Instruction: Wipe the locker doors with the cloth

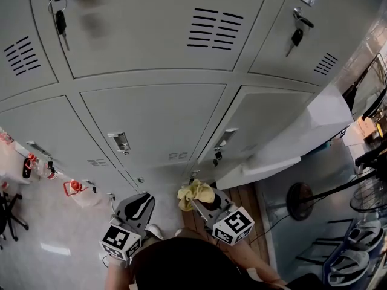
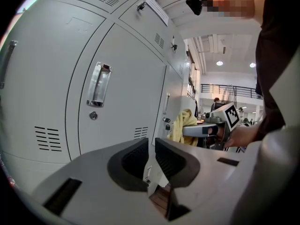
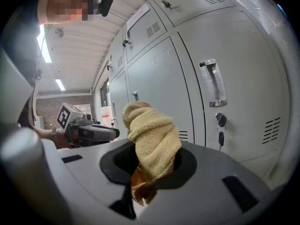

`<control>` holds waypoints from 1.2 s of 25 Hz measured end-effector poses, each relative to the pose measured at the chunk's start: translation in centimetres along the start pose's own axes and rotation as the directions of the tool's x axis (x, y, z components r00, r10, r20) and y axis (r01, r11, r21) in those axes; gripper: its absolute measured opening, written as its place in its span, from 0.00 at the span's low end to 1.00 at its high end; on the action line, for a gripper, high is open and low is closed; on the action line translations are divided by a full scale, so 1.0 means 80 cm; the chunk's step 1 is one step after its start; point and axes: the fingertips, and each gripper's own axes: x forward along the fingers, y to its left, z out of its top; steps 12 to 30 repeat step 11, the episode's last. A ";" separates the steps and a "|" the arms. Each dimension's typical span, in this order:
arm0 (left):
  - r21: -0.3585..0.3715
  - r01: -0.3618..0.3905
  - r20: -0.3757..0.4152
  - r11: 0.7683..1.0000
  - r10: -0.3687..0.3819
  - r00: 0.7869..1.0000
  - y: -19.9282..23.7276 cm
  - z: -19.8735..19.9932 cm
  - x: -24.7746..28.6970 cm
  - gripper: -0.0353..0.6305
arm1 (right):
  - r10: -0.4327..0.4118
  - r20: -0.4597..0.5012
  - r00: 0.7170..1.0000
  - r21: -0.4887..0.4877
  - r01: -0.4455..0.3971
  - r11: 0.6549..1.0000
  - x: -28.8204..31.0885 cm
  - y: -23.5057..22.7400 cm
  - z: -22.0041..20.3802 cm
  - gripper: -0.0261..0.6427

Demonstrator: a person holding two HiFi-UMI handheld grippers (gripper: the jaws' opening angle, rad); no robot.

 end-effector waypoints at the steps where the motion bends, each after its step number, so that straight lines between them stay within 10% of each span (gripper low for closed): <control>1: 0.000 0.000 -0.003 1.000 0.000 1.000 -0.001 -0.002 0.000 0.10 | 0.002 -0.001 1.000 0.001 -0.002 1.000 0.000 0.000 -0.001 0.16; 30: -0.006 -0.031 -0.017 1.000 0.031 0.999 -0.003 -0.006 -0.003 0.10 | 0.019 -0.010 1.000 0.000 -0.019 1.000 -0.002 -0.002 -0.009 0.16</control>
